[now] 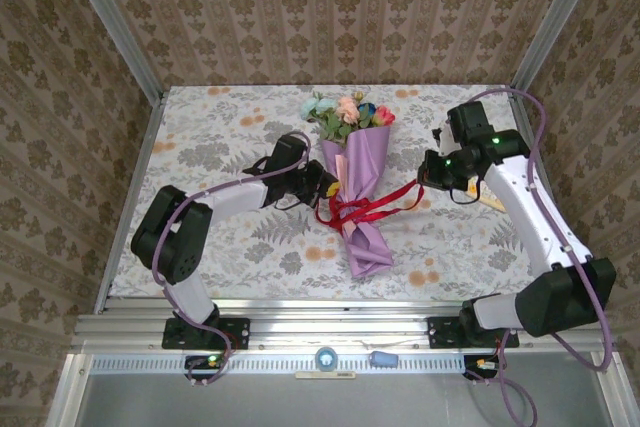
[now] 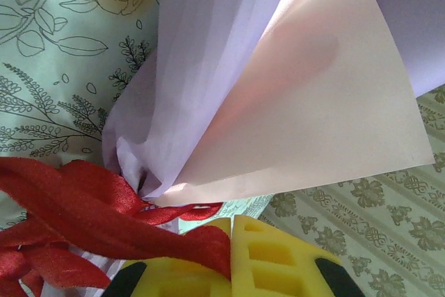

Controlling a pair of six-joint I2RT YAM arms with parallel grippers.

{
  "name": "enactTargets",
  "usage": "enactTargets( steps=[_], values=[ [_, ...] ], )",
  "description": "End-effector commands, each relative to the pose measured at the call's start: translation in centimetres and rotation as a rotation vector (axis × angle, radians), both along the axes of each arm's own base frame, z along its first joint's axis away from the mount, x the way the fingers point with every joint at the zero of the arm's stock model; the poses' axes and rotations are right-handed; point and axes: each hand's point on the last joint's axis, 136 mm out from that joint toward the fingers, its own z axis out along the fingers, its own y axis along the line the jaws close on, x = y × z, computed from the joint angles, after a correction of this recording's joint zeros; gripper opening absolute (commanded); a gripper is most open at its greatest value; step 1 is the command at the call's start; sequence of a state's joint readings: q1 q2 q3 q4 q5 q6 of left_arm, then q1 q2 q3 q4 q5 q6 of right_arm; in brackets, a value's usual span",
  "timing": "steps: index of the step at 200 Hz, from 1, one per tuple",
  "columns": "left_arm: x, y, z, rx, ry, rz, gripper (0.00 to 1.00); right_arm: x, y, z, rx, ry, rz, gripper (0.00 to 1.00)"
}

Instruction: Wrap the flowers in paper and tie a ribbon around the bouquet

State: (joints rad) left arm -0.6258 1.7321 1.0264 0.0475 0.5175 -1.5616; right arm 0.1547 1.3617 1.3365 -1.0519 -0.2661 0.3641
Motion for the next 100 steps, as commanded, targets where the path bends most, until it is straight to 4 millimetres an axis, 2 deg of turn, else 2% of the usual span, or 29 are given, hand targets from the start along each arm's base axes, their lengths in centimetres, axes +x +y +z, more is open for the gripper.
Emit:
enactTargets(
  steps=[1, 42, 61, 79, 100],
  values=[
    [0.3, -0.5, 2.6, -0.016, -0.049, -0.006, 0.00, 0.4, -1.8, -1.1, -0.128, 0.027, 0.028, 0.00],
    [0.2, -0.3, 3.1, -0.012, -0.053, 0.010, 0.00, 1.9, -4.2, -3.9, -0.293, 0.091, 0.008, 0.00],
    [0.3, -0.2, 4.0, -0.014, -0.068, 0.017, 0.00, 2.7, -5.2, -4.5, -0.357, 0.099, 0.001, 0.00],
    [0.5, -0.3, 5.0, -0.029, -0.081, 0.022, 0.00, 3.5, -5.4, -4.7, -0.383, 0.087, 0.016, 0.00],
    [0.6, -0.7, 5.8, -0.055, -0.081, 0.025, 0.00, 3.9, -4.9, -5.9, -0.370, 0.111, 0.030, 0.07]
  ],
)
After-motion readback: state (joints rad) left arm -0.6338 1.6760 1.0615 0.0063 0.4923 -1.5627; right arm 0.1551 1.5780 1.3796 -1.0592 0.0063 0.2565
